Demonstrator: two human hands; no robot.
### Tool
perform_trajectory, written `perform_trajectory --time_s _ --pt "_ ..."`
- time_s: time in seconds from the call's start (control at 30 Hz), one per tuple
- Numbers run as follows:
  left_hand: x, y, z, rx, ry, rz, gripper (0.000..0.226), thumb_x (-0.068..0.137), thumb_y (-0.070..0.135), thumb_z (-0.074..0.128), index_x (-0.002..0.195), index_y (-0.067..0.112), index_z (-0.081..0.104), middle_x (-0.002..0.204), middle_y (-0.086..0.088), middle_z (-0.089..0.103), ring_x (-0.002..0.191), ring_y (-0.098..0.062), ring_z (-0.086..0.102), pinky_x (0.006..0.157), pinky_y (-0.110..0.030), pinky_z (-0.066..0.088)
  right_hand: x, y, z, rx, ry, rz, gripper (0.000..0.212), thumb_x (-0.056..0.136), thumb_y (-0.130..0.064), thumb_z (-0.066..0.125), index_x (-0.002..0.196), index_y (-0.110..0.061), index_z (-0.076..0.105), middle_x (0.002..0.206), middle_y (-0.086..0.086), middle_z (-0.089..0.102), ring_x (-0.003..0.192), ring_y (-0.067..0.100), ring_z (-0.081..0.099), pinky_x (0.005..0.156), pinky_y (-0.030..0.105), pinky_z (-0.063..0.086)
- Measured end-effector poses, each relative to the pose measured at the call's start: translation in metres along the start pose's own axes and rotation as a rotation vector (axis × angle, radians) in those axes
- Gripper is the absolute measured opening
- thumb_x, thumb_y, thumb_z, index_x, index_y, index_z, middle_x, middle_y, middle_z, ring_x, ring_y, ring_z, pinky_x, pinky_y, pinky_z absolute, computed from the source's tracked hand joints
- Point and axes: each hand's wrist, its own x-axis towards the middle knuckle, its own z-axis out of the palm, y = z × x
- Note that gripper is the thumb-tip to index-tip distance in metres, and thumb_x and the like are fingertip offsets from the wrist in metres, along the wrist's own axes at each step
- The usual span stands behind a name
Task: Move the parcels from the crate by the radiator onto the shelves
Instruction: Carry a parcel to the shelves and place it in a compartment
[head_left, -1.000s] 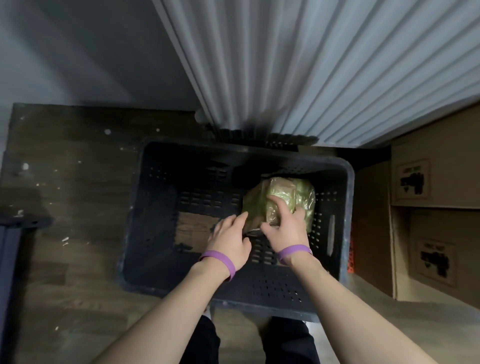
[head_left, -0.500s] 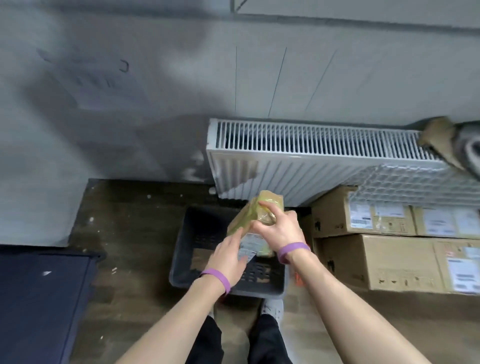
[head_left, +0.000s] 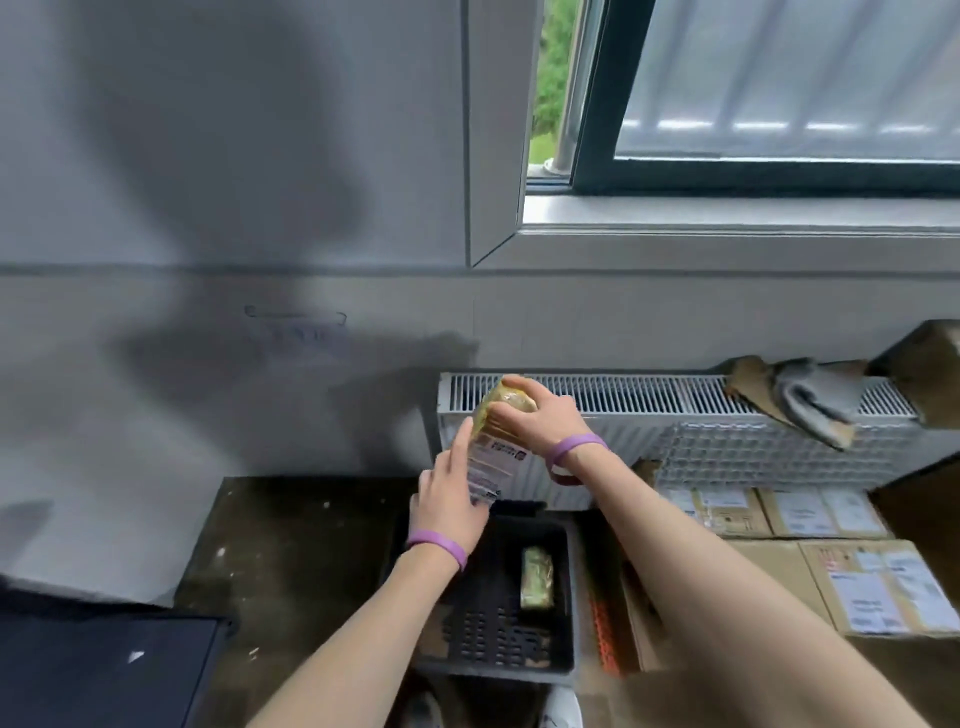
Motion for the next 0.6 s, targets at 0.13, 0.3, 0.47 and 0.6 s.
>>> perform_trajectory --time_s 0.13,0.3,0.47,0.6 --pt "-0.002 0.001 -0.009 -0.088 0.069 0.015 0.080 0.080 0.029 0.064 0.143 0.042 0.016 0.127 0.002 0.056 0.114 -0.024 0.049 0.092 -0.040 0.046 -0.012 -0.011 -0.006 -0.051 0.029 -0.041 0.044 0.078 -0.054 0.062 0.121 -0.049 0.054 0.103 0.003 0.049 0.112 0.023 0.050 0.102 0.033 0.042" --pt "-0.007 -0.002 -0.020 0.015 -0.029 0.012 0.096 0.067 0.048 0.069 0.139 0.051 0.007 0.130 0.006 0.040 0.120 -0.025 0.040 0.095 -0.046 0.044 -0.014 -0.020 -0.021 0.033 0.070 0.066 0.046 0.076 -0.056 0.054 0.121 -0.044 0.054 0.121 0.005 0.061 0.102 0.021 0.058 0.092 0.030 0.047" --pt "0.004 0.004 -0.037 0.084 -0.024 -0.038 0.083 0.070 0.026 0.066 0.134 0.043 0.016 0.118 -0.001 0.035 0.113 -0.031 0.037 0.085 -0.046 0.047 -0.012 -0.023 -0.028 0.082 0.062 0.119 0.053 0.080 -0.056 0.048 0.130 -0.038 0.048 0.127 0.009 0.057 0.103 0.028 0.059 0.094 0.041 0.050" --pt "0.022 0.009 -0.060 0.215 -0.034 0.014 0.058 0.071 0.014 0.060 0.120 0.032 0.034 0.111 -0.001 0.035 0.108 -0.029 0.035 0.073 -0.040 0.048 -0.007 -0.020 -0.029 -0.277 0.106 0.011 0.067 0.089 -0.055 0.046 0.148 -0.031 0.026 0.147 0.015 0.038 0.129 0.038 0.039 0.107 0.042 0.033"
